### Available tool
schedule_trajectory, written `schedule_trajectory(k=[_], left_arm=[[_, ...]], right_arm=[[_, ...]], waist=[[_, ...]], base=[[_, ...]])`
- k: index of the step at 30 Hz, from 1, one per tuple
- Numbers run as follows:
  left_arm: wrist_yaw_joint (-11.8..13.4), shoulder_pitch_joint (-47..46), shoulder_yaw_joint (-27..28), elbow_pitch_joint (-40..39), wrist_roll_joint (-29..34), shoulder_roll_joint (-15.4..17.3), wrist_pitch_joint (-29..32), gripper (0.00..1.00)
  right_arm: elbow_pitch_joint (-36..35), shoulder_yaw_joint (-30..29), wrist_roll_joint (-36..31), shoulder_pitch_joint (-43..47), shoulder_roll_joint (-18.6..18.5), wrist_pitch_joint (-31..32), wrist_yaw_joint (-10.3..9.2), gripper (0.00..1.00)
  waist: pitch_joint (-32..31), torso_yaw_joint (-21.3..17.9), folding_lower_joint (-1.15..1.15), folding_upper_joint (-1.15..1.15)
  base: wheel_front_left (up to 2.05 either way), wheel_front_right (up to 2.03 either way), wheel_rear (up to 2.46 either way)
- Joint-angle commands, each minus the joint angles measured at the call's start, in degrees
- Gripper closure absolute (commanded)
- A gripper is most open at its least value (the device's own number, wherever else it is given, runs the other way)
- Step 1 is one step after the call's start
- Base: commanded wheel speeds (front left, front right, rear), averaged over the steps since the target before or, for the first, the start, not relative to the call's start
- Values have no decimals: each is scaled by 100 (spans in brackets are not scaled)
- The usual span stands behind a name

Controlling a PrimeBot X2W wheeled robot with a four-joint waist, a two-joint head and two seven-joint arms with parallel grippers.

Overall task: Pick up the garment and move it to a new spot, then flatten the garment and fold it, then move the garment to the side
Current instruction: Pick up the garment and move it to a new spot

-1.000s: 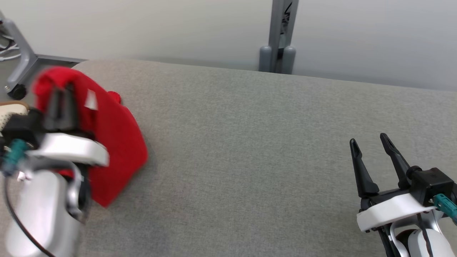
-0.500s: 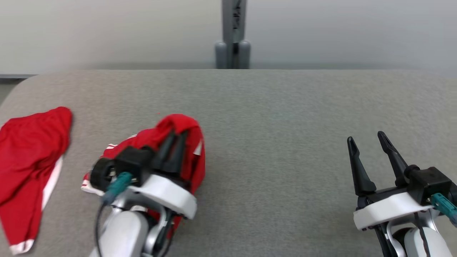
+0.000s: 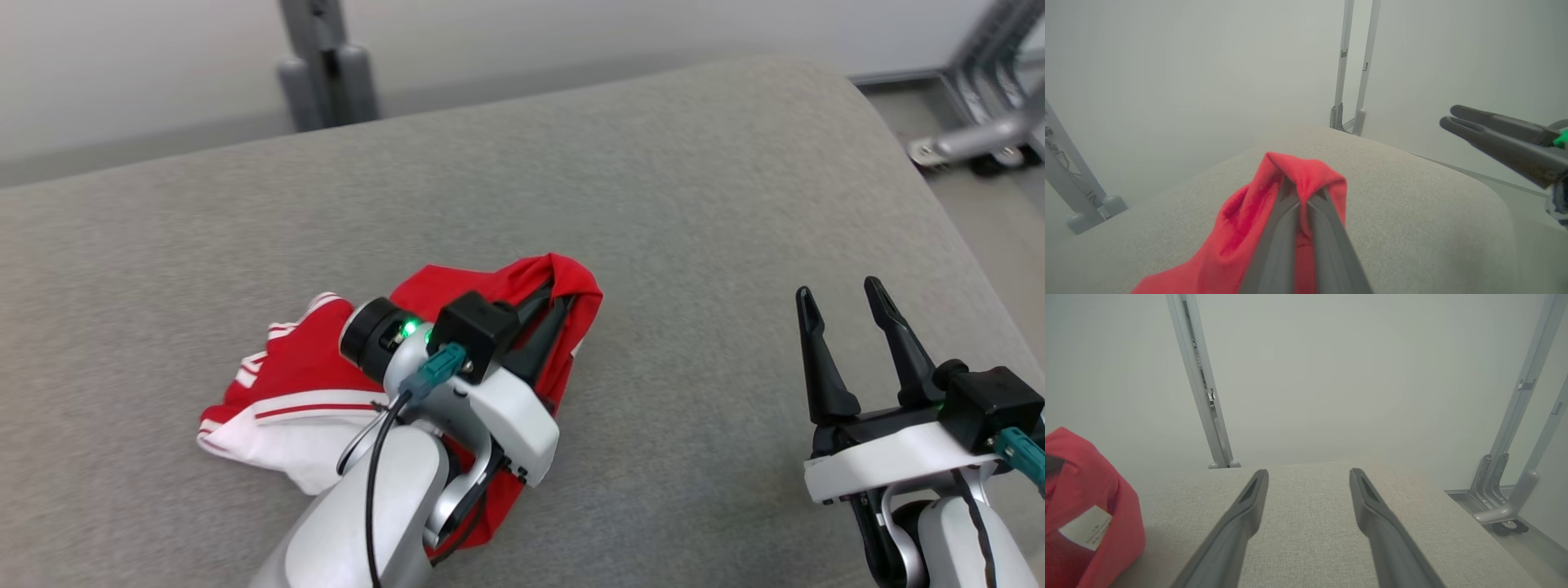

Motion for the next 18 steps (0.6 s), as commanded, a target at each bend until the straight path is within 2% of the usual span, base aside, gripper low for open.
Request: schedule_trajectory(k=[1,5,6,7,8,13,18], left_arm=[[-58,-246,-70,194,-18,32,12,100],[-92,-505,-267,609,-126,11,24,100],[-64,-542,-307,714,-125,8,22,83],[-35,-582,-328,796,-146,8,-17,5],[-42,-619,-361,874,-160,8,-53,0],[-95,-667,-530,817,-319,0,-312,0],[34,-596,-441,478,-445,6,-551,0]], right_arm=[[69,37,68,-80,-12,-89,3,0],[216,137,212,-171,-16,-217,3,0],[269,150,254,-187,-15,-243,3,0],[303,158,284,-212,-14,-281,3,0],[335,163,306,-238,-14,-300,3,0],[502,58,270,-255,-14,-382,3,0],[508,-44,123,-306,-19,-422,3,0]], waist=[[367,-437,0,0],[535,-634,0,0],[568,-655,0,0],[599,-662,0,0],[615,-658,0,0],[565,-437,0,0],[445,-123,0,0]], base=[[0,0,0],[0,0,0],[0,0,0],[0,0,0],[0,0,0],[0,0,0],[0,0,0]])
